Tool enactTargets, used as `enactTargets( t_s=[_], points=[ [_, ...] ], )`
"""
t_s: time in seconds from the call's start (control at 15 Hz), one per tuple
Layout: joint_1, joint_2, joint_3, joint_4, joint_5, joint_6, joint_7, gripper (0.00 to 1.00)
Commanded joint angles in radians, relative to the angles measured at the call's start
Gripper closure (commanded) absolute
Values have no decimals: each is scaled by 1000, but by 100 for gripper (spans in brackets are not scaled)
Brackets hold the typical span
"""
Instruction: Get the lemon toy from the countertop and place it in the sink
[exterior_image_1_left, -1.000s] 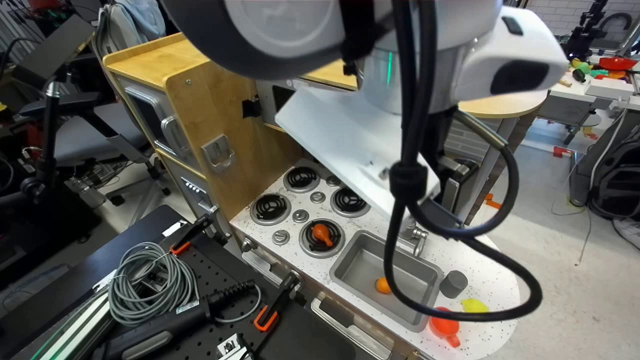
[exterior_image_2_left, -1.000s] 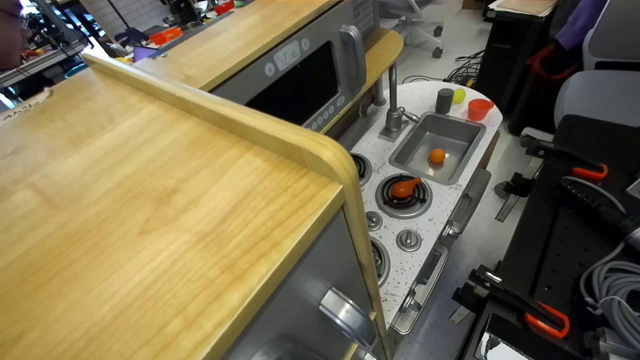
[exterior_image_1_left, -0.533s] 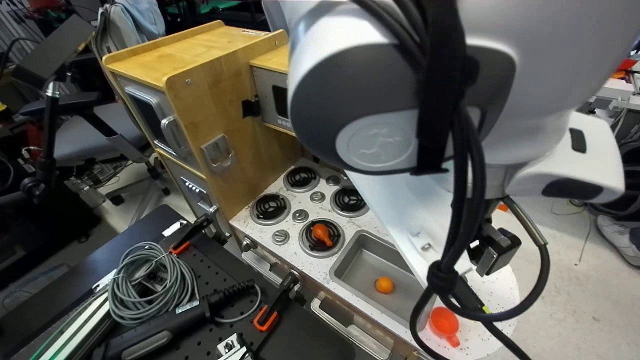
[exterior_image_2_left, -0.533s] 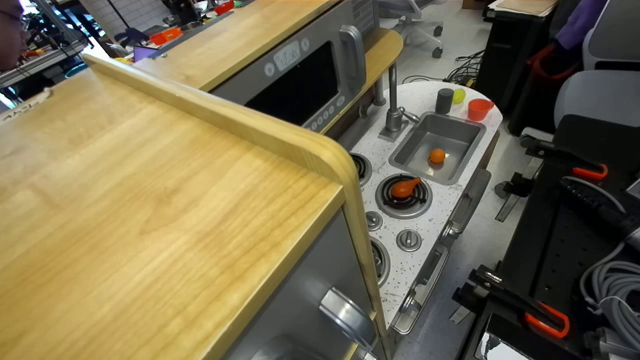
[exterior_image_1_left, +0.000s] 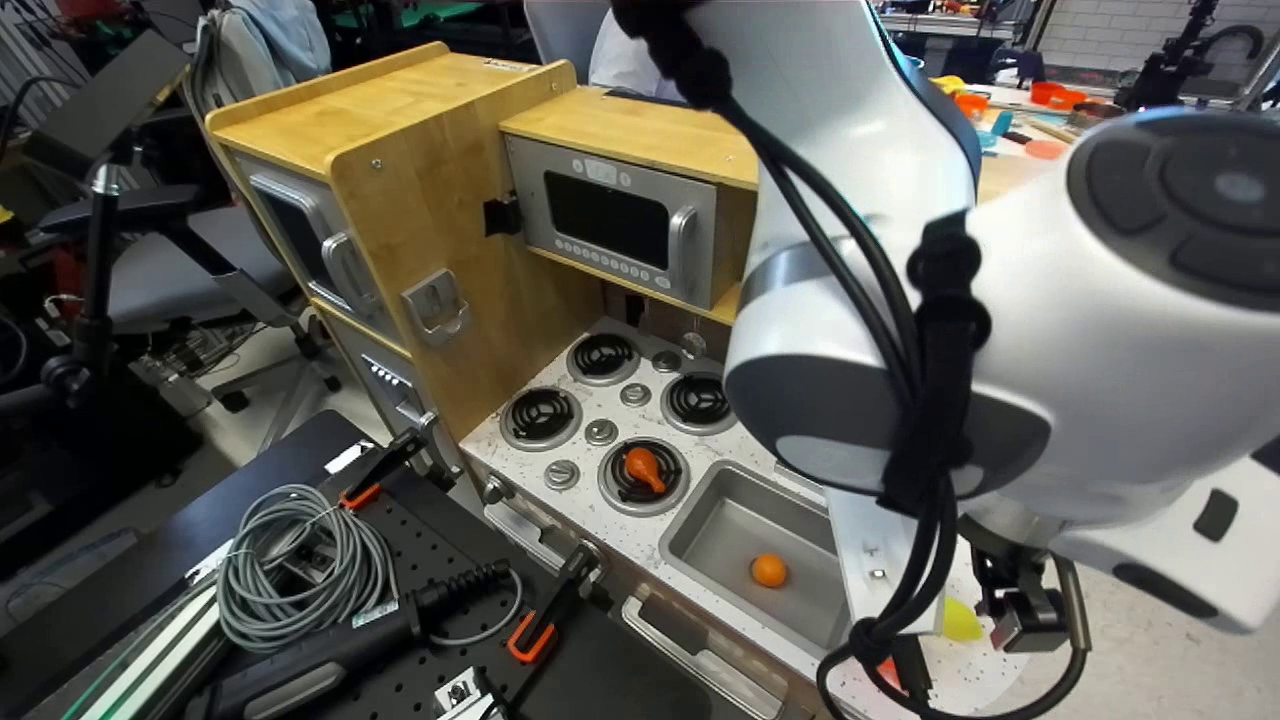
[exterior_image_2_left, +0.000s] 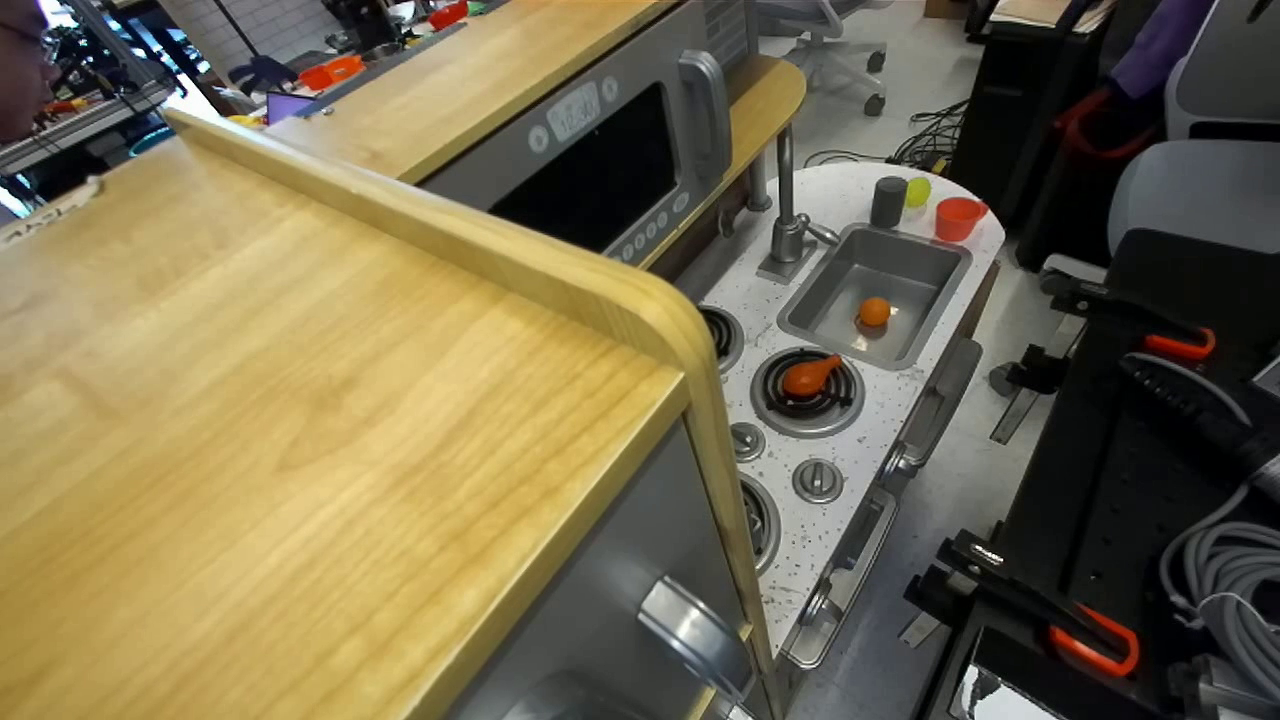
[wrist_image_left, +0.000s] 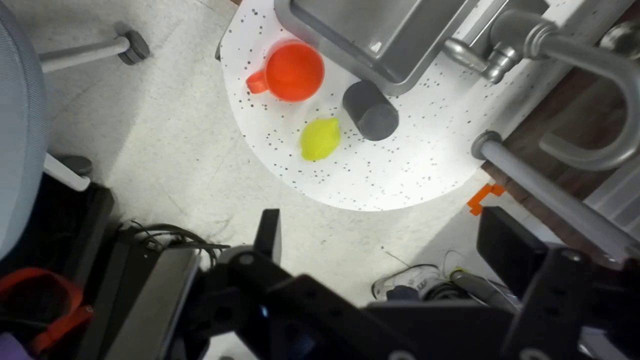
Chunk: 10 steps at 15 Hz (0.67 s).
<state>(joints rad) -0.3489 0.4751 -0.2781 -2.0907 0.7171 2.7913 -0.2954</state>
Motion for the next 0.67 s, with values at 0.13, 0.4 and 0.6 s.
enactTargets(
  t_s=[0.13,0.4,0.6],
  points=[
    [-77,266,48,219,2,61,218,0],
    [-89,393,35,370,-56,14,395,0],
    [-88,485,21,482,-114,-12,516,0]
  ],
)
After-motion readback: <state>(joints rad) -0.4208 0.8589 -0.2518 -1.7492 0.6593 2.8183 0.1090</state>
